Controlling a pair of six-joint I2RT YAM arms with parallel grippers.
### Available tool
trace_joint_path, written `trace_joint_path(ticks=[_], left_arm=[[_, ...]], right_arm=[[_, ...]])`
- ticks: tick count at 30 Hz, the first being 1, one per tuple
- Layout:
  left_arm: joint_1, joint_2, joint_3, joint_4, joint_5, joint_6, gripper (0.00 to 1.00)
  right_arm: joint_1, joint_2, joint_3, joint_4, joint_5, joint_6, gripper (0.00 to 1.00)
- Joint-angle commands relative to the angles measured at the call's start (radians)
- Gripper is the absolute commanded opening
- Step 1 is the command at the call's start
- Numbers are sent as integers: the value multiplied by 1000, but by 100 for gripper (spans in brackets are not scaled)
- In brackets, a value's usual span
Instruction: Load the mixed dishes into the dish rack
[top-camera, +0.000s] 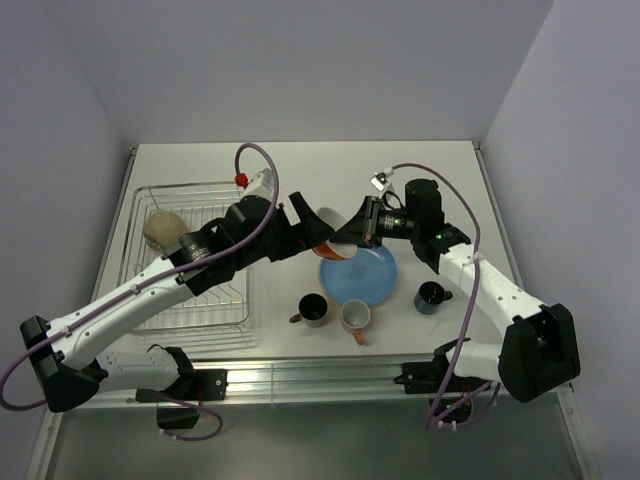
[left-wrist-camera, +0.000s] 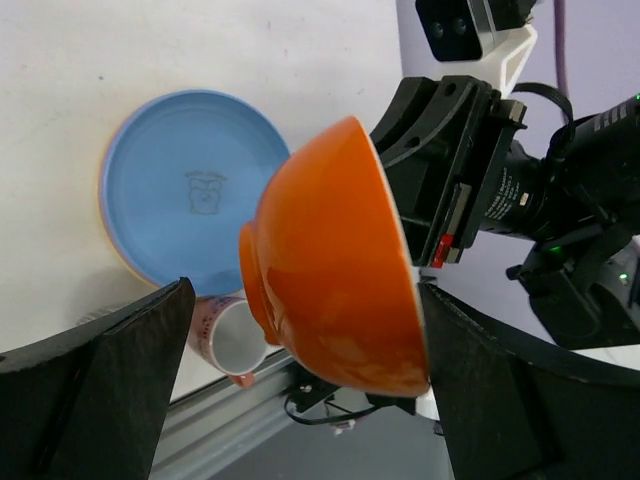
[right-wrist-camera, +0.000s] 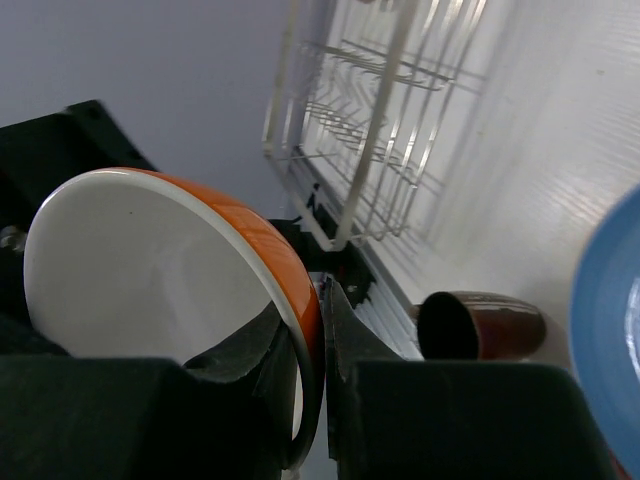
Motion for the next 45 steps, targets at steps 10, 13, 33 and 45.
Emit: trace_joint_path(ticks=[10, 13, 33, 45], left_arm=[[41, -39, -71, 238, 188, -115, 98], [48, -59, -110, 290, 236, -143, 95], [88, -76, -170, 413, 325, -195, 66], [88, -50, -190, 435, 322, -192, 0]], right_arm=[[-11, -35, -56, 350, -157, 195, 0], [-14, -26, -75, 404, -163, 222, 0], [-23, -4, -36, 301, -120, 121, 0], [-22, -60, 5, 179, -67, 15, 13]])
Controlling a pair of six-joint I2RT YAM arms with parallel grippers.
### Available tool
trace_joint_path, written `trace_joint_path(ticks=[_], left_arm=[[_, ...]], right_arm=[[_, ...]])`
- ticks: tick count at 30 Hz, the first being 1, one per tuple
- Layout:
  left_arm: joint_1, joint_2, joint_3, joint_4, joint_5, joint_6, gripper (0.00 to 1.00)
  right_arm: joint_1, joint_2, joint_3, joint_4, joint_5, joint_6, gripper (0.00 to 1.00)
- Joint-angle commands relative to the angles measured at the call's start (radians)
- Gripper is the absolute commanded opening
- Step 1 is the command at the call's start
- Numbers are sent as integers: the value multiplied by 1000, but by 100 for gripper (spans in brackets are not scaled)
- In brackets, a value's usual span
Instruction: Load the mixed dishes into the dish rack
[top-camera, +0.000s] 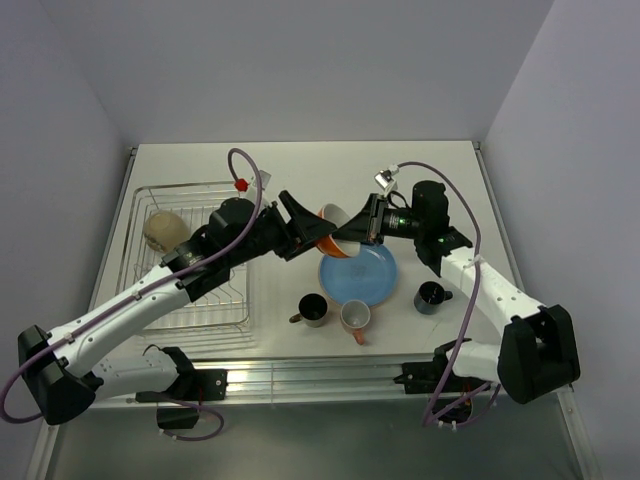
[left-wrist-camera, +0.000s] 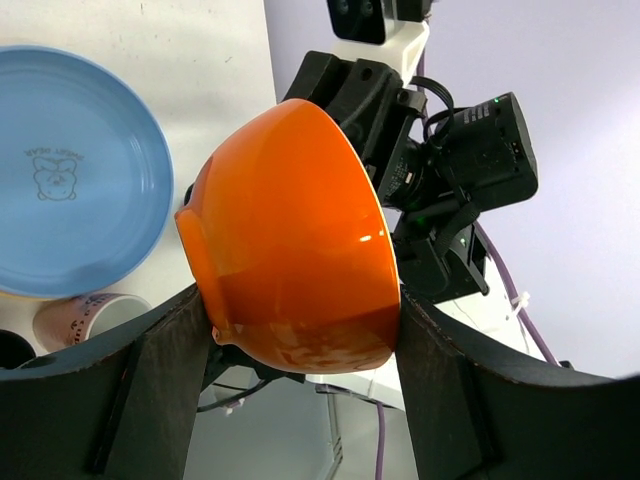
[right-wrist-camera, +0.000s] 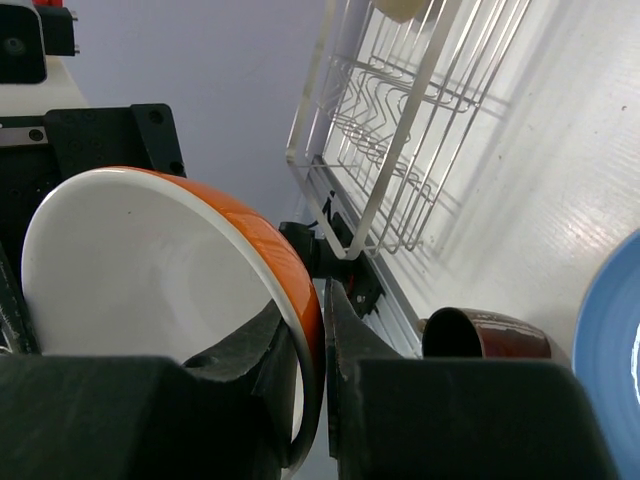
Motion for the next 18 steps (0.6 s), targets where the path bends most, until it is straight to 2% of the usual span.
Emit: trace_joint_path(ticks=[1, 3, 6, 8, 11, 12, 14, 15, 18], left_arm=[[-5, 15, -7, 100, 34, -7, 0], [-5, 14, -16, 110, 26, -8, 0], [-5, 8, -30, 120, 28, -8, 0], [-5, 8, -30, 118, 28, -5, 0], [-5, 0, -36, 118, 22, -1, 0], [-5, -1, -33, 111, 17, 2, 0], [-4, -9, -30, 94, 5, 10, 0], [-2, -12, -30, 88, 3, 12, 0], [5, -24, -27, 58, -12, 19, 0]], right_arm=[[8, -54, 75, -36, 27, -62, 23], [8, -65, 84, -59, 38, -82, 36], [7, -60, 103, -74, 36, -96, 49], [8, -56, 104, -69, 33, -93, 52], [8, -56, 98, -57, 30, -89, 62], [7, -57, 98, -65, 39, -93, 73], [6, -64, 99, -77, 48, -110, 81], [5, -65, 101, -94, 55, -115, 88], [3, -67, 104, -109, 65, -132, 94]])
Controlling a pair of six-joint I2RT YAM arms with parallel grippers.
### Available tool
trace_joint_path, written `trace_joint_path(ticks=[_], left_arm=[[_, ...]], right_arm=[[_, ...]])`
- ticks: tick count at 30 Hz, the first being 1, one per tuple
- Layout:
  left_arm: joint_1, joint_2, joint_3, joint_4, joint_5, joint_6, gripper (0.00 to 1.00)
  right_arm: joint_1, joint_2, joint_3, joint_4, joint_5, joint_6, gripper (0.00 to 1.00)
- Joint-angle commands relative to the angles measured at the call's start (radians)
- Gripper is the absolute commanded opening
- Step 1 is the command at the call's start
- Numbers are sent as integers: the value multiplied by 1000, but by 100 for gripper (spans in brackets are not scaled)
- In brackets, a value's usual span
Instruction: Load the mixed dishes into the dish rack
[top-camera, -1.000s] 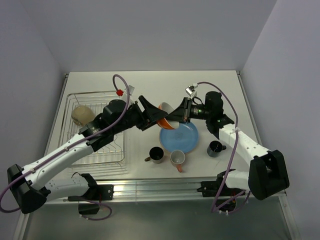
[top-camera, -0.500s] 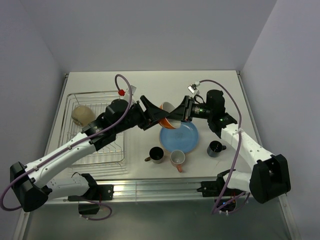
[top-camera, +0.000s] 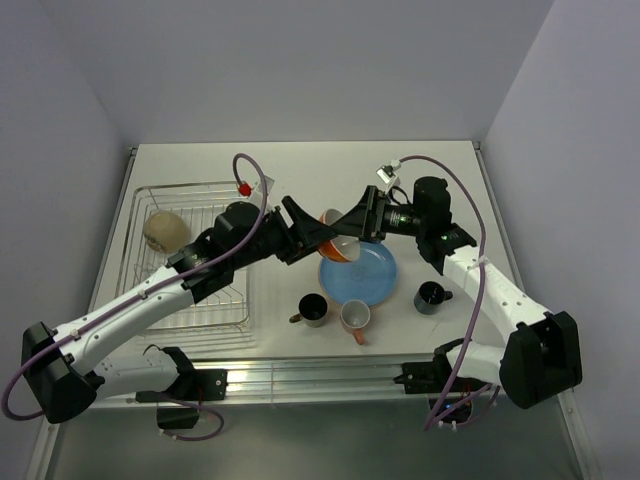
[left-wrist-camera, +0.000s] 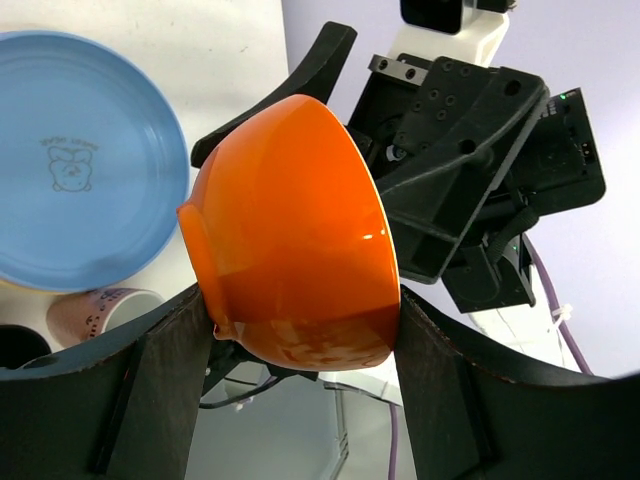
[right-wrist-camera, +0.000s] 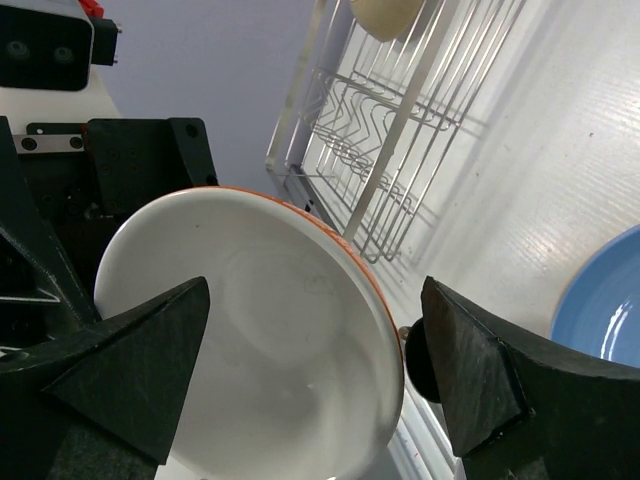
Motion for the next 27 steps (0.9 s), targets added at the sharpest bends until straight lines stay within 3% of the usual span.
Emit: trace_joint_path(ticks=[1, 12, 27], left_arm=[[9, -40, 16, 23, -19, 22, 0], [89, -147, 33, -161, -88, 84, 0], [219, -110, 324, -766, -426, 321, 0]], right_arm=[[-1, -35, 48, -8, 14, -35, 95], [-33, -50, 21, -40, 51, -52, 98], [-104, -84, -33, -114, 91, -117, 97]])
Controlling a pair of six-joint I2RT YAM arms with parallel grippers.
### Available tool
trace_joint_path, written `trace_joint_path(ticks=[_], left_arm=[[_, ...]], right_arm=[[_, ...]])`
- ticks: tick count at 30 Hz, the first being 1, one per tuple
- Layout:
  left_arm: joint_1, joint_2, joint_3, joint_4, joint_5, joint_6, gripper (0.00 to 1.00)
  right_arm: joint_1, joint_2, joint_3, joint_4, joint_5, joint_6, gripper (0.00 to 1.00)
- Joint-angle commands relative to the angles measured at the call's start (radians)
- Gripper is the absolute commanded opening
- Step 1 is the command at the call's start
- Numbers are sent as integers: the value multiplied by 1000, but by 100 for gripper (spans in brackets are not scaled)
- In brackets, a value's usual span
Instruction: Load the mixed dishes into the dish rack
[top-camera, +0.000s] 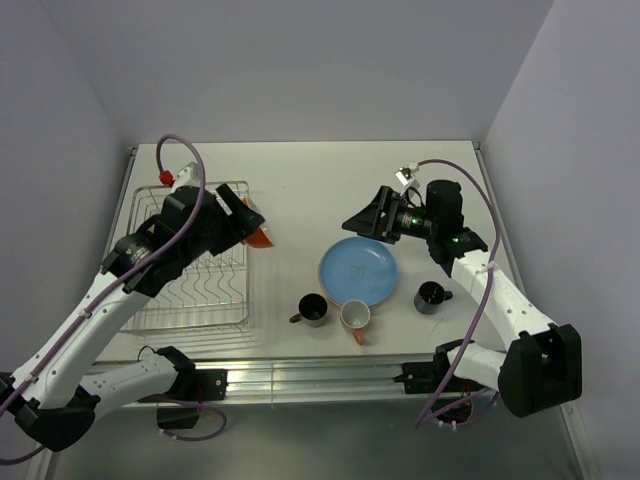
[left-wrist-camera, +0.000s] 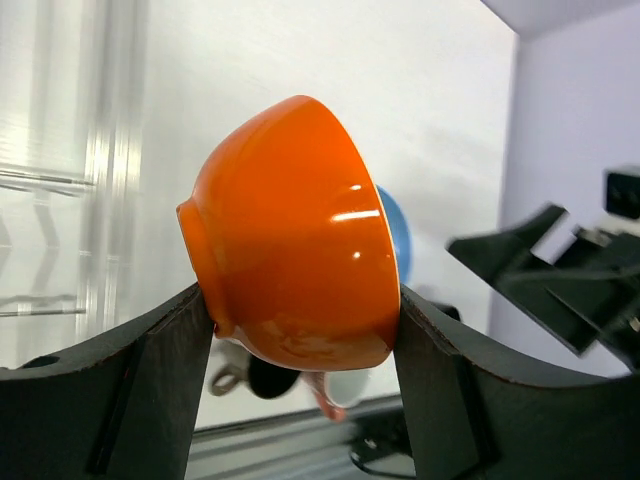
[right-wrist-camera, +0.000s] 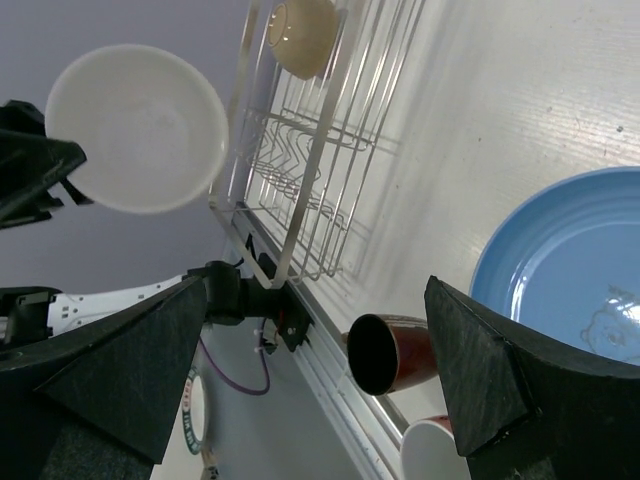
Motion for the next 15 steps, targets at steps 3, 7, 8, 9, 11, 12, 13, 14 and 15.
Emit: trace_joint_path(ticks=[3, 7, 8, 9, 11, 12, 13, 14, 15], left_arm=[[70, 74, 157, -209, -184, 137, 0], [119, 156, 214, -321, -256, 203, 0], [130, 180, 225, -329, -267, 226, 0], [159, 191, 226, -334, -273, 237, 0], [196, 217, 225, -328, -273, 274, 0], [236, 226, 222, -325, -267, 286, 0], [251, 236, 220, -317, -262, 300, 0], [267, 252, 220, -311, -261, 320, 0], [294, 263, 222, -308, -261, 331, 0]], right_arm=[[-9, -40, -13, -2, 0, -26, 97], [-9, -41, -19, -4, 2, -32, 97], [-9, -41, -21, -4, 2, -34, 97], [-9, -43, -22, -4, 6, -35, 97], [-9, -41, -27, -4, 6, -39, 97], [-9, -38, -30, -4, 3, -39, 97], [-9, -38, -33, -4, 2, -42, 97], [-9, -38, -36, -4, 3, -45, 97], [-9, -37, -42, -4, 3, -48, 97]])
